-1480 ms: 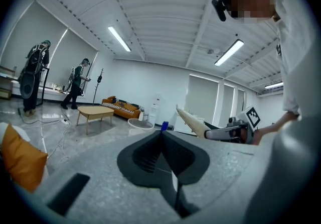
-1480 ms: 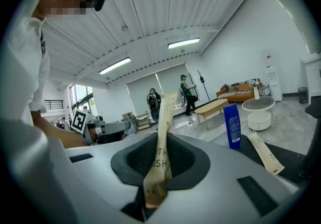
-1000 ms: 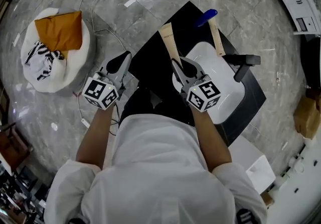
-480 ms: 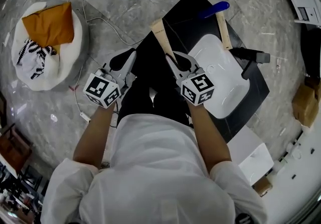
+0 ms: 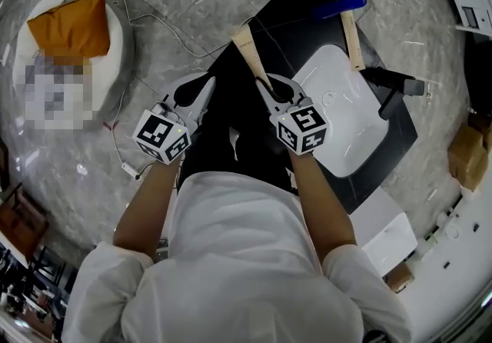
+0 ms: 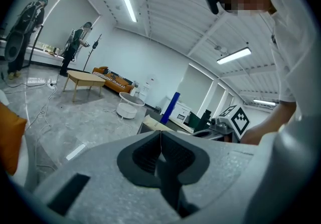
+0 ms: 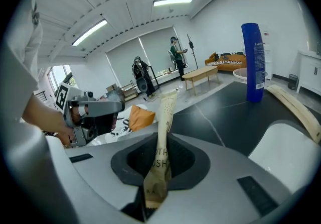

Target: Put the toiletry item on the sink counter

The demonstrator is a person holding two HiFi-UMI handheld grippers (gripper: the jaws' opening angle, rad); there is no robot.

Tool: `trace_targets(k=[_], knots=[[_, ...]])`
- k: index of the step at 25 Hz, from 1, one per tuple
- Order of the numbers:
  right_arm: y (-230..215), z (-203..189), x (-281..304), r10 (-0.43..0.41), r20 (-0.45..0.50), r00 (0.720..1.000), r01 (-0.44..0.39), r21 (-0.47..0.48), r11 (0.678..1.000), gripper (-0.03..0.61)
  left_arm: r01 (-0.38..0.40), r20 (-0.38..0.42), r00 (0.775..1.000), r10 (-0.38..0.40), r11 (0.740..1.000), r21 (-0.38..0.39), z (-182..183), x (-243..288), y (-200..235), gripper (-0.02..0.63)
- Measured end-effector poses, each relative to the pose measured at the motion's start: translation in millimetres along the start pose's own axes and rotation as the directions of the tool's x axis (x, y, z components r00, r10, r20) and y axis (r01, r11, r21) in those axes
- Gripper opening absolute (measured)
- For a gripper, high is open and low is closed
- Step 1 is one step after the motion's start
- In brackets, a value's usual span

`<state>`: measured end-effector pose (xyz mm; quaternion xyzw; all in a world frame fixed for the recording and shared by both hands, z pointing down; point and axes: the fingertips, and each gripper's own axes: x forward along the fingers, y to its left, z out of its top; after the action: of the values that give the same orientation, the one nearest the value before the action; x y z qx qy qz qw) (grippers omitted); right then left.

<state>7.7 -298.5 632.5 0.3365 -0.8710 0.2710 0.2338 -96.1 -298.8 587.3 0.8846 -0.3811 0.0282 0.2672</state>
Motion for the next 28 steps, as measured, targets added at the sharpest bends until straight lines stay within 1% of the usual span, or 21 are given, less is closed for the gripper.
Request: trace_targets(k=[8, 13, 19, 28], knots=[[-4.3, -12.8, 7.0, -0.018, -0.046, 0.999, 0.018, -0.013, 1.0, 0.052, -0.009, 0.0, 1.0, 0.009, 1.0, -0.023, -11.6, -5.1, 2.3, 0.017], [-7.1, -22.6, 11.1, -0.039, -0.085, 0.996, 0.034, -0.049, 0.998, 0.052, -0.014, -0.004, 1.0, 0.014, 0.999, -0.029, -17.0, -9.0, 2.9, 0.017], [-8.3, -23.9, 13.4, -0.046, -0.093, 0.995, 0.042, -0.051, 0.998, 0.053, -0.009, -0.009, 1.0, 0.009, 0.999, -0.05, -24.2, -9.9, -2.4, 0.017], [-4.7, -30.2, 16.3, -0.067, -0.129, 0.989, 0.054, -0.101, 0.993, 0.055, -0.003, -0.009, 1.0, 0.003, 0.999, -0.05, -26.3, -9.9, -3.2, 0.017]])
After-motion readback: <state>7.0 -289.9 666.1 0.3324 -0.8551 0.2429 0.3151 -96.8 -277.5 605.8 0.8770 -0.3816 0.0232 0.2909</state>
